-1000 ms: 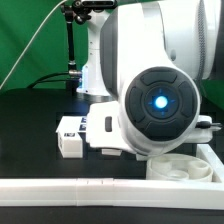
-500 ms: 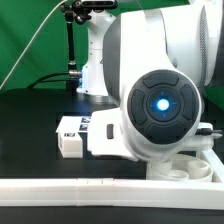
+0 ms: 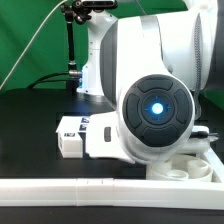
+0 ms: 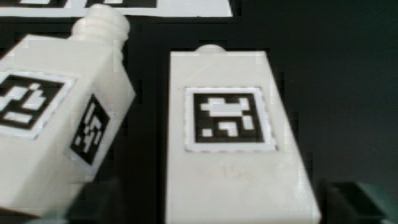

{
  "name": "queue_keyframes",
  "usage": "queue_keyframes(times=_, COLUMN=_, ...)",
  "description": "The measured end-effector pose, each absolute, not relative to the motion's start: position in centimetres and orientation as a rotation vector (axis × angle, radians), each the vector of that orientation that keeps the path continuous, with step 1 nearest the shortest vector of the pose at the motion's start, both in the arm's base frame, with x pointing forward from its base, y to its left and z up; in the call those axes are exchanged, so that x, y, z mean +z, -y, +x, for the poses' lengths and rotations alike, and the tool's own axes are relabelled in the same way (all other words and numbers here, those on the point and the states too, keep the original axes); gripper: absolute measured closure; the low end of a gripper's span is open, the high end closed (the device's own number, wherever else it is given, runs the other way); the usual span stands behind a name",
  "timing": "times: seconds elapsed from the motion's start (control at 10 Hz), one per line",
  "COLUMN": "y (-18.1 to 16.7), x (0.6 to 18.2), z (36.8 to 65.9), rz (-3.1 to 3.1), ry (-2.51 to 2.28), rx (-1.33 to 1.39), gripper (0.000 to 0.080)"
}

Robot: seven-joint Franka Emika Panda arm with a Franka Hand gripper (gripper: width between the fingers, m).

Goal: Assemble stool

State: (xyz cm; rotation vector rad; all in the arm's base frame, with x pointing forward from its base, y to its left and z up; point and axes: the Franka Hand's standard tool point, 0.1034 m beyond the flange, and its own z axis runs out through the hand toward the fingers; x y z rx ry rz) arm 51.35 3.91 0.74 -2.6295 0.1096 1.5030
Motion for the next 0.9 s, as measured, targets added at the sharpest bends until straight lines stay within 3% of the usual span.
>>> queue_keyframes(times=0.1, y=-3.9, x=0.8, z=51.3, rz=-2.629, ry=-0.110, rx=1.504, gripper=0.0412)
queue_keyframes(times=0.2, y=-3.9, x=0.8, z=51.3, rz=-2.629, ry=-0.110, rx=1.504, gripper=0.0462)
queue_keyframes(times=0.5, y=-3.9, x=1.0, z=51.5, rz=-2.627, ry=-0.108, rx=1.506, gripper=0.0462)
queue_keyframes(times=0.9, y=-3.9, x=6.1, z=52.9, rz=-2.589, ry=-0.085, rx=1.569, gripper=0.0462)
